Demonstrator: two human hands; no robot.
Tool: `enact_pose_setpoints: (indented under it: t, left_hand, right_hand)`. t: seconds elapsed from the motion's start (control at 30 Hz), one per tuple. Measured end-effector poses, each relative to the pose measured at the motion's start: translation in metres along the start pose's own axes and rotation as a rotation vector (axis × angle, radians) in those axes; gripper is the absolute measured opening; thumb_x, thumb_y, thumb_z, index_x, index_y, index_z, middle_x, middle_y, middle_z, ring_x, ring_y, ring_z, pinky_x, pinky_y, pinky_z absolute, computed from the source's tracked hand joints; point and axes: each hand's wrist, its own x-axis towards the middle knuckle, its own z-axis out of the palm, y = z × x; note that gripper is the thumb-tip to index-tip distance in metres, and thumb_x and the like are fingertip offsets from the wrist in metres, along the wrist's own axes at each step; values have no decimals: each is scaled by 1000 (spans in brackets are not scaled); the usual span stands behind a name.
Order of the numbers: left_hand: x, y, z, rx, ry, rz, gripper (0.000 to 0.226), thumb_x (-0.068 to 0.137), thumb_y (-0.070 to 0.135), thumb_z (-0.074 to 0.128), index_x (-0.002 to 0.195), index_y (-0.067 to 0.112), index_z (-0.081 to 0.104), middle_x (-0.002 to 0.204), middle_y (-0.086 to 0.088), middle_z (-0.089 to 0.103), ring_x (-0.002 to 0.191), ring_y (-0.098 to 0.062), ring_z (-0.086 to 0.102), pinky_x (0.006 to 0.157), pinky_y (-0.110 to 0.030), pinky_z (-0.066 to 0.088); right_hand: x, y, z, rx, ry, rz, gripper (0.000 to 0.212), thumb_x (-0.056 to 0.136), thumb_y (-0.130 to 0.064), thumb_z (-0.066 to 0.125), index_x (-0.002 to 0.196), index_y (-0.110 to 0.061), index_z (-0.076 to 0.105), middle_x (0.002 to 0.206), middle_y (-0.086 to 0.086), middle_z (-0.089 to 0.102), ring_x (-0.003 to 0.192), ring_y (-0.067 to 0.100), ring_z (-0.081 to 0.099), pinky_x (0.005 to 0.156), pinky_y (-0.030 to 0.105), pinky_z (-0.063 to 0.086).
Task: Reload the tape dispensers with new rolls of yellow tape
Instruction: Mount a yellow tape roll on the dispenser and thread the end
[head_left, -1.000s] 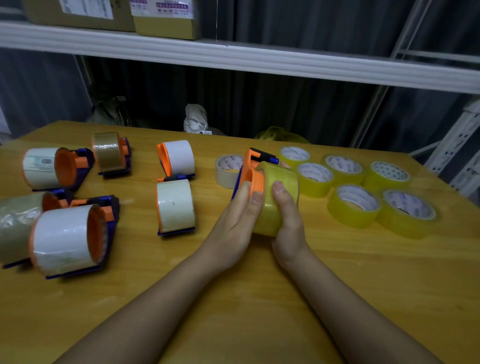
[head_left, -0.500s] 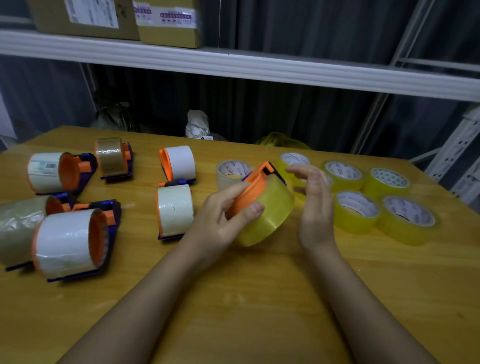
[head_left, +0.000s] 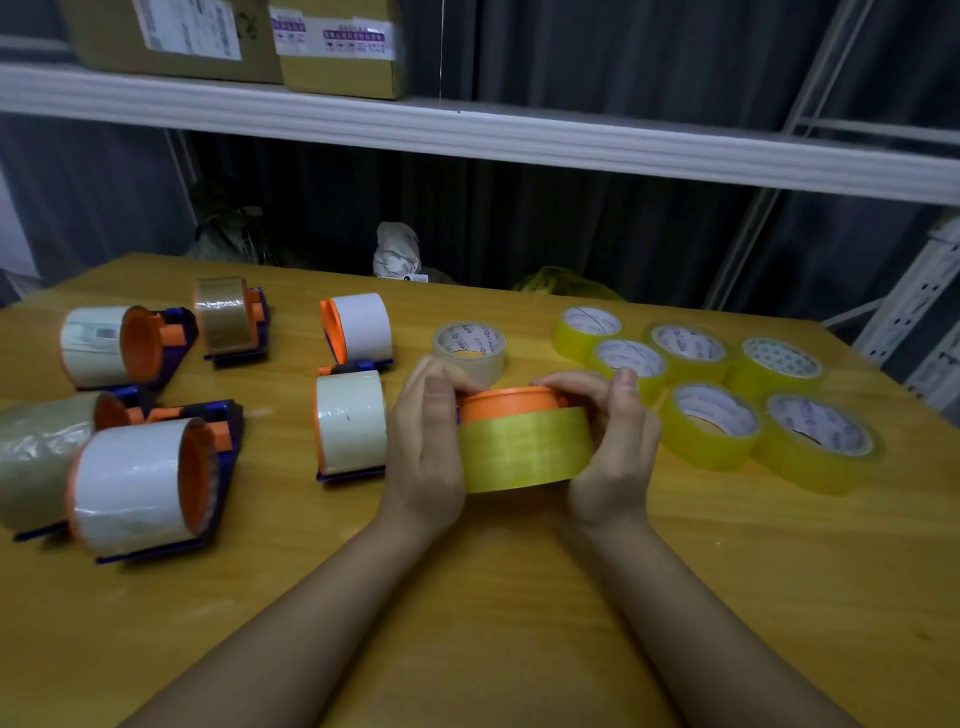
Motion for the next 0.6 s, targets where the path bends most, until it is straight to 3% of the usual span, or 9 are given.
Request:
enact_pose_setpoints:
  t: [0.1,0.27,0.37,0.47,0.6]
  left_hand:
    - [3,1,0,-60,55,-60,61,94,48,16,73,8,56,73,-7,55,73,-20,54,70,-30,39]
    - [2,5,-4,-88,61,-37,55,96,44,15,66,22,55,68,-1,55,71,-24,53,69,-34,40]
    - [1,6,-3,-72,57,-38,55,97,41,15,59,24,51,61,8,50,63,-15,48,64,-28,35]
    - [-2,4,-5,30,32,14,53,103,22,19,59,27,49,59,12,48,59,-6,46,60,-22,32]
    - [5,3,-6,-51,20,-89,61,95,48,14,56,28,57,57,8,57,60,-9,52,62,-24,36]
  right_hand:
    - [0,-3,2,7,3,-4,58,95,-37,24,78,-8,72,77,0,71,79,12,65,71,23,46]
    - [-2,-5,5,28,-10,20,59,95,-38,26,72,-5,70,69,0,68,72,12,62,68,24,45]
    - [-2,-5,5,32,-6,37,59,94,-39,28,66,-6,67,64,3,66,68,18,60,66,32,44]
    - [-2,-7,6,40,-11,61,55,93,-40,29,62,-12,65,61,3,64,65,20,59,65,35,43]
    - [-1,-9,9,53,8,106,52,92,-40,33,59,-15,64,61,3,63,66,20,57,67,38,43]
